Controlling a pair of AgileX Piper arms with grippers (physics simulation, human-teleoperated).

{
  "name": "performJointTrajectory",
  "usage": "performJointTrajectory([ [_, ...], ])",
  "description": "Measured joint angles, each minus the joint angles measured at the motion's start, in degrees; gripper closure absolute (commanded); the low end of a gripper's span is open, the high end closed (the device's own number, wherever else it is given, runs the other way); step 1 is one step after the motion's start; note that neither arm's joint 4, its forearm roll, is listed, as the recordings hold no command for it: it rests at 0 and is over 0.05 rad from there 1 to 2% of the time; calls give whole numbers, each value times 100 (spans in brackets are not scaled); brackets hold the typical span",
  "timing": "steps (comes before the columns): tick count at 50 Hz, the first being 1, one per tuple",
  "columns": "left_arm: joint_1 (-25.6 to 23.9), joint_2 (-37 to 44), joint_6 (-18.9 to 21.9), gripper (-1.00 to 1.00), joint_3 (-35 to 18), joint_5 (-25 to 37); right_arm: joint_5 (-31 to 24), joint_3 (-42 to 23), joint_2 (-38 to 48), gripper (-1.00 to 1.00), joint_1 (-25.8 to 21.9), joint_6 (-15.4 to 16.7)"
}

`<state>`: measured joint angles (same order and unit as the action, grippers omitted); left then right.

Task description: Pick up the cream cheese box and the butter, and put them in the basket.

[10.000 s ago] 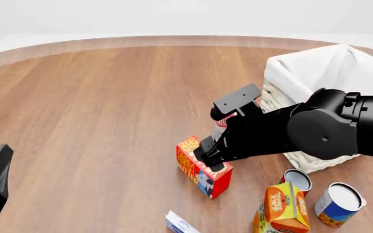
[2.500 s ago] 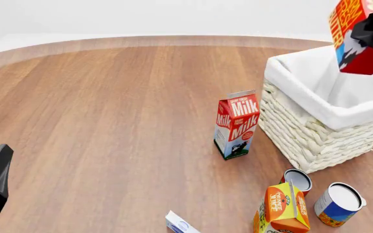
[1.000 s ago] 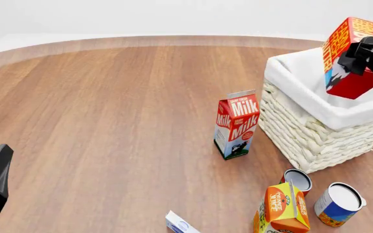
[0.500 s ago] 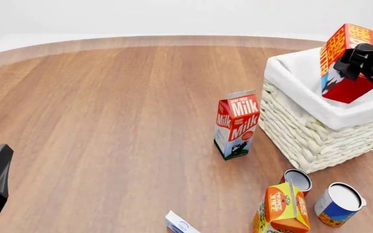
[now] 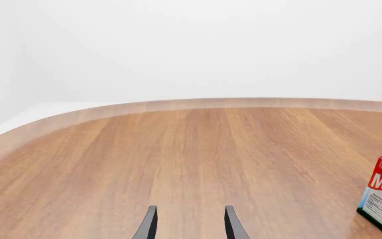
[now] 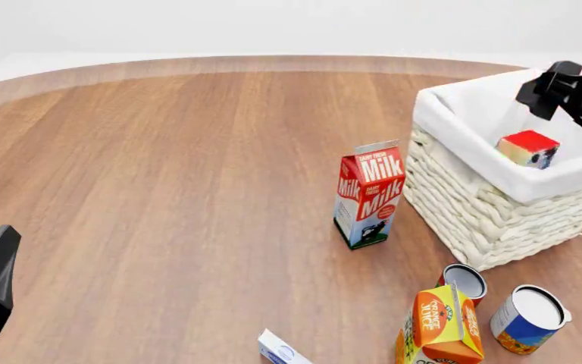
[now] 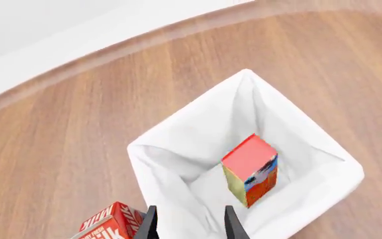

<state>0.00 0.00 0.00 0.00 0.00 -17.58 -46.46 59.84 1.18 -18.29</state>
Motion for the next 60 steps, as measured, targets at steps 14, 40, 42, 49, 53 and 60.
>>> performJointTrajectory([
  [14, 0, 0, 0, -100, 0, 0, -23, -52, -42, -100, -42, 13],
  [40, 0, 0, 0, -100, 0, 0, -610, -465, -339, -100, -571, 178],
  [42, 0, 0, 0, -100, 0, 0, -688, -522, -371, -100, -654, 198],
  [49, 0, 0, 0, -100, 0, 0, -913, -672, -503, -100, -961, 272],
  [53, 0, 0, 0, -100, 0, 0, -1048, -773, -571, -100, -1141, 316],
  [60, 0, 0, 0, -100, 0, 0, -1324, -990, -670, -100, -1440, 416],
])
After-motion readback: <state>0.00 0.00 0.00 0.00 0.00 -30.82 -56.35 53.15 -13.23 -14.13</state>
